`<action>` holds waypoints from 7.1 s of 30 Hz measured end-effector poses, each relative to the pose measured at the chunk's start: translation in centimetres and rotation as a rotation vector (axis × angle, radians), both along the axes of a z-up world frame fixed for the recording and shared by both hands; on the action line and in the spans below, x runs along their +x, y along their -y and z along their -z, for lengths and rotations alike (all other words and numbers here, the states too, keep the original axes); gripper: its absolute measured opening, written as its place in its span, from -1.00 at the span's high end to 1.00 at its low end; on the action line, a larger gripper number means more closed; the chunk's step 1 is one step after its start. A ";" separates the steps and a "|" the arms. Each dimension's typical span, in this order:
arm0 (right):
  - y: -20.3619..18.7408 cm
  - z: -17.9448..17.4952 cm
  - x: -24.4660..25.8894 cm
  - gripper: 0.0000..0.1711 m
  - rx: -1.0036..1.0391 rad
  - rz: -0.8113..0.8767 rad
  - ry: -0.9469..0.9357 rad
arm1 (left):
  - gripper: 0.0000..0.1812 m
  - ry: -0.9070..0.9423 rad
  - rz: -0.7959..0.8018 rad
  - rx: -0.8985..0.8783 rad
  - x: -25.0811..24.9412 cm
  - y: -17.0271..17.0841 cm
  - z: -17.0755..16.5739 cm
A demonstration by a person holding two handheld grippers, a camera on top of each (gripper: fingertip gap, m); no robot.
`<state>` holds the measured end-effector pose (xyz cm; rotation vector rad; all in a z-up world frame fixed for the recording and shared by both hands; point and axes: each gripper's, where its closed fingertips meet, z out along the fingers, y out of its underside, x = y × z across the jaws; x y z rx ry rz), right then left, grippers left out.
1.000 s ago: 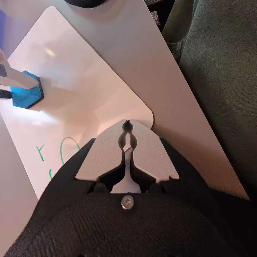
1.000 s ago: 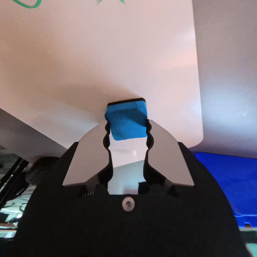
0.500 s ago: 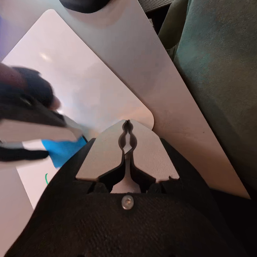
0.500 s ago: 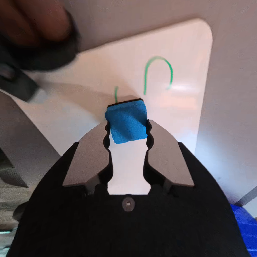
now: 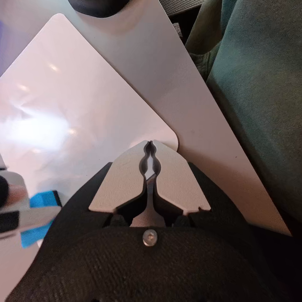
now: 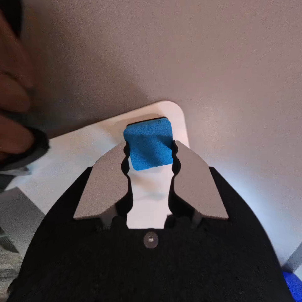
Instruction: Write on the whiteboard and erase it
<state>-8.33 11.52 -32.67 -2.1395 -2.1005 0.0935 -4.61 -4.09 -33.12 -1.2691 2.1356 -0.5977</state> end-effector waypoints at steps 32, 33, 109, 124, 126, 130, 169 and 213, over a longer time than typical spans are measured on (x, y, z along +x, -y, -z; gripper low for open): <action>8.3 0.0 7.8 0.41 -0.032 0.071 0.024 | 1.00 0.018 0.008 -0.080 0.7 1.0 0.0; 7.9 0.1 5.9 0.41 -0.024 0.053 -0.004 | 1.00 0.020 0.004 -0.076 0.7 1.0 0.0; -1.6 -13.0 9.3 0.40 -0.324 0.299 -1.564 | 0.37 0.676 -0.270 0.236 3.9 -17.3 -12.2; -0.3 -7.5 7.9 0.40 -0.029 0.187 -1.169 | 0.35 0.602 -0.301 -0.033 3.6 -15.9 -9.4; 0.6 -6.8 7.5 0.40 0.046 0.114 -1.086 | 0.32 0.525 -0.297 -0.183 3.7 -15.5 -7.9; 1.1 -5.3 7.4 0.40 0.186 0.036 -0.928 | 0.42 0.423 -0.262 -0.183 3.8 -14.7 -5.9; -14.7 -12.0 13.4 0.18 0.515 0.580 -0.729 | 0.73 0.679 -0.499 -0.193 1.8 -19.1 -7.8; -6.8 -11.6 20.2 1.00 0.821 0.586 -1.122 | 1.00 0.723 -0.722 -0.010 -4.2 -20.8 -8.6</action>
